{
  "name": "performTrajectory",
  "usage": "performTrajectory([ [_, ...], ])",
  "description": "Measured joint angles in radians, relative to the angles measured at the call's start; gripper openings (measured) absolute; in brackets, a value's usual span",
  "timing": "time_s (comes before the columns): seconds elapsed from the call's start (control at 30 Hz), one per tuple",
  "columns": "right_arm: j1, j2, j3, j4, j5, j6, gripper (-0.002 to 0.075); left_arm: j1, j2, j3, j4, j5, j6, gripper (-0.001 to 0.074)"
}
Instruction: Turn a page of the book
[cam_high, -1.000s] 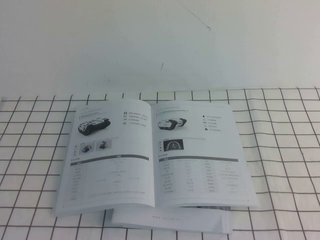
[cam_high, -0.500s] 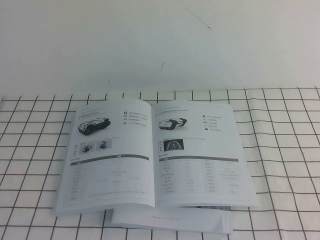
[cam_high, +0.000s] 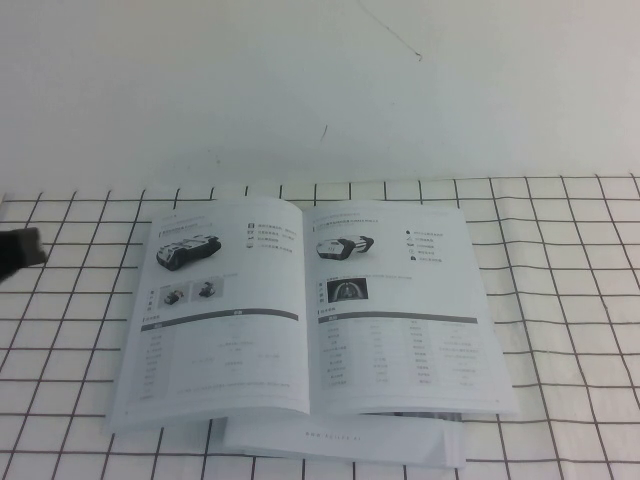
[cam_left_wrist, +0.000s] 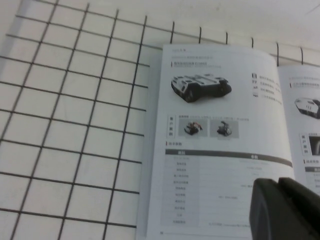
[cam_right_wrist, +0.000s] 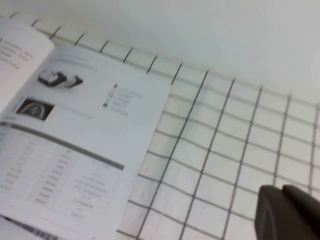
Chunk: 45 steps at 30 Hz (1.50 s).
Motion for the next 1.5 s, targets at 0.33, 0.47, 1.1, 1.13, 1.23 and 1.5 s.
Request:
performTrajectory([
  [0.33, 0.0, 0.328, 0.011, 0.385, 0.001, -0.136, -0.0001, 0.0, 0.309, 0.0, -0.229, -0.126, 0.266, -0.0002],
  [0.47, 0.0, 0.441, 0.011, 0.578, 0.007, -0.346, -0.0001, 0.0, 0.457, 0.0, -0.24, -0.161, 0.274, -0.0002],
  [1.1, 0.0, 0.797, -0.007, 0.977, 0.069, -0.807, 0.0076, 0.0, 0.889, -0.019, -0.373, -0.216, 0.372, -0.0003],
  [1.13, 0.0, 0.806, -0.01, 0.978, 0.062, -0.807, 0.0115, 0.0, 0.897, -0.02, -0.375, -0.216, 0.373, -0.0003],
  [1.23, 0.0, 0.843, -0.029, 1.008, 0.062, -0.807, 0.026, 0.0, 0.906, -0.022, -0.385, -0.211, 0.374, -0.0003],
  [1.5, 0.063, 0.968, -0.116, 1.042, 0.064, -0.809, 0.041, 0.0, 0.91, -0.022, -0.392, -0.208, 0.377, -0.0003],
])
